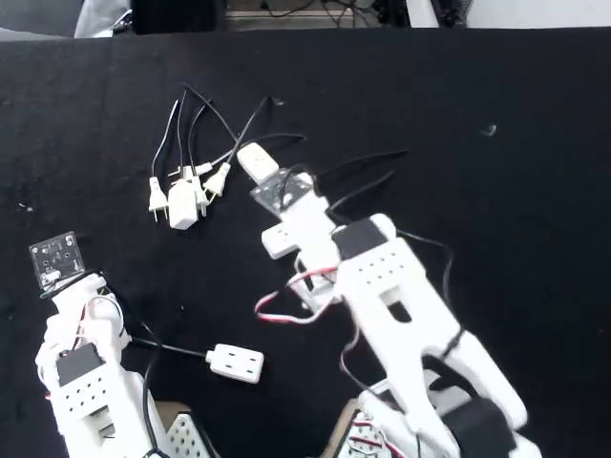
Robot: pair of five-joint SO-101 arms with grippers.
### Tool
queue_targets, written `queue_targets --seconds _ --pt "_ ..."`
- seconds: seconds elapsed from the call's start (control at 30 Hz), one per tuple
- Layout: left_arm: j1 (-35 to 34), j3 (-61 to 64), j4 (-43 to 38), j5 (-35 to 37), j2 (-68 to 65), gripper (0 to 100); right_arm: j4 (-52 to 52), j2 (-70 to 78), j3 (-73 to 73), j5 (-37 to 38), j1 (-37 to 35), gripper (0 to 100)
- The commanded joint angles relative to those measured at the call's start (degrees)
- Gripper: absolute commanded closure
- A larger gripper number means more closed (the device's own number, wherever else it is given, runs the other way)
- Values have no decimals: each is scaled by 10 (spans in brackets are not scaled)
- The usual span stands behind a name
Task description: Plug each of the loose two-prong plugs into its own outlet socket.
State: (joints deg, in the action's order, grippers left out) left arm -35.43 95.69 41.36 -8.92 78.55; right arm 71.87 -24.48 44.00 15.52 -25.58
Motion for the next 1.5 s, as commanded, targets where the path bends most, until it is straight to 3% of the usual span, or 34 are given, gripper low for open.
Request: queue_targets --seconds 0.0,0.13,0.33,0.47,0.6,0.8,1.17,1.3,1.47 --pt "-7 4 -10 4 4 968 -54 21 7 6 10 987" --pt "-7 4 -10 4 4 967 -91 28 29 101 11 962" --pt "-7 4 -10 3 4 967 -86 24 58 209 13 802" --pt "-9 4 -10 3 4 967 -39 24 57 362 15 801" --pt "-10 4 -10 3 4 967 -19 24 56 494 61 799" --pt "-9 5 -10 3 4 967 -68 29 73 517 129 797" --pt "-7 5 -10 1 4 967 -170 33 131 520 122 797" --pt "-9 5 -10 1 4 967 -190 95 128 520 120 797" --pt "-9 5 -10 1 4 967 -150 168 73 520 127 800"
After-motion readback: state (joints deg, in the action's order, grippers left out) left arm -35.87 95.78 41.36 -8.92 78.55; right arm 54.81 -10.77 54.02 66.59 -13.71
